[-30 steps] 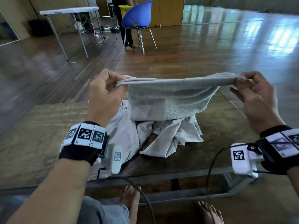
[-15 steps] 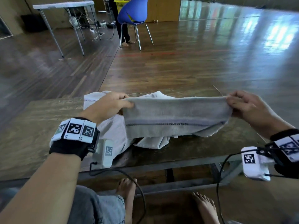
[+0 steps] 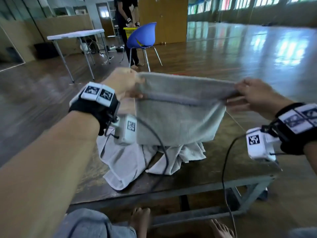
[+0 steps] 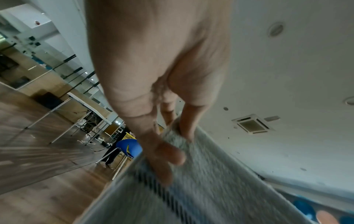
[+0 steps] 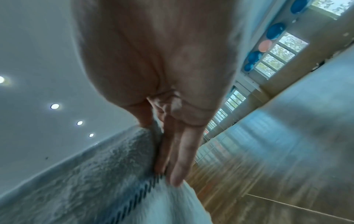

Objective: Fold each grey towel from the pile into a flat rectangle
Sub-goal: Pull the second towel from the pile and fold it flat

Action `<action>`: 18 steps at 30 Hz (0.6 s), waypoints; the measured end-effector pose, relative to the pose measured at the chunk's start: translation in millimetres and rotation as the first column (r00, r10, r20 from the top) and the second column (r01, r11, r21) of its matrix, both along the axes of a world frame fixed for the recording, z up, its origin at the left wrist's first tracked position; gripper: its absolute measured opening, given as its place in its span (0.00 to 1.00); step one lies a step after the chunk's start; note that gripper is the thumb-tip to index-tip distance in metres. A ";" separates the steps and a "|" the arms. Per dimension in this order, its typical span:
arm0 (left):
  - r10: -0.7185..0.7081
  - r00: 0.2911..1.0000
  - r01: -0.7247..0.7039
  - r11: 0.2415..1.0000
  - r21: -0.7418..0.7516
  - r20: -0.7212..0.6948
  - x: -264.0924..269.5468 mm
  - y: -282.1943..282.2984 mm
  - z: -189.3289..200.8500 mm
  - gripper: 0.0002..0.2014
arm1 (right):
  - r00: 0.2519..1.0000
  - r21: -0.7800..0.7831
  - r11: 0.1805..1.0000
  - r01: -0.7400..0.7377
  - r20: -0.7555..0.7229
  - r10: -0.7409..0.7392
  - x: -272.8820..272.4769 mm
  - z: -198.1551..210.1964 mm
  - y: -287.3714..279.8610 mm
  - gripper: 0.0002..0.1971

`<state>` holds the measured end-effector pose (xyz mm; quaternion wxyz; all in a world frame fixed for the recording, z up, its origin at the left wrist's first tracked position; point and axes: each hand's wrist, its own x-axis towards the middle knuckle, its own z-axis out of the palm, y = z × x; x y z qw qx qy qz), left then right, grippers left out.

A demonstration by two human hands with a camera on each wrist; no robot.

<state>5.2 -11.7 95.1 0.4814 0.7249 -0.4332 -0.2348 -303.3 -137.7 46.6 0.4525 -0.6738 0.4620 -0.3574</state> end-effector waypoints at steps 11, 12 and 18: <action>-0.037 0.998 0.046 0.985 -0.169 0.060 -16.7 63.2 -8.2 0.06 | 0.999 -0.056 0.998 -0.040 0.030 0.042 -42.4 12.8 50.5 0.12; -0.063 0.994 0.069 0.996 -0.061 0.088 -16.8 68.1 -19.9 0.08 | 0.997 -0.013 0.998 -0.061 -0.040 0.060 -48.6 2.7 53.8 0.12; -0.359 0.928 0.236 0.772 0.590 0.099 -16.3 74.5 -87.0 0.12 | 0.836 0.174 0.952 -0.250 -0.458 0.303 -78.6 -69.2 54.8 0.07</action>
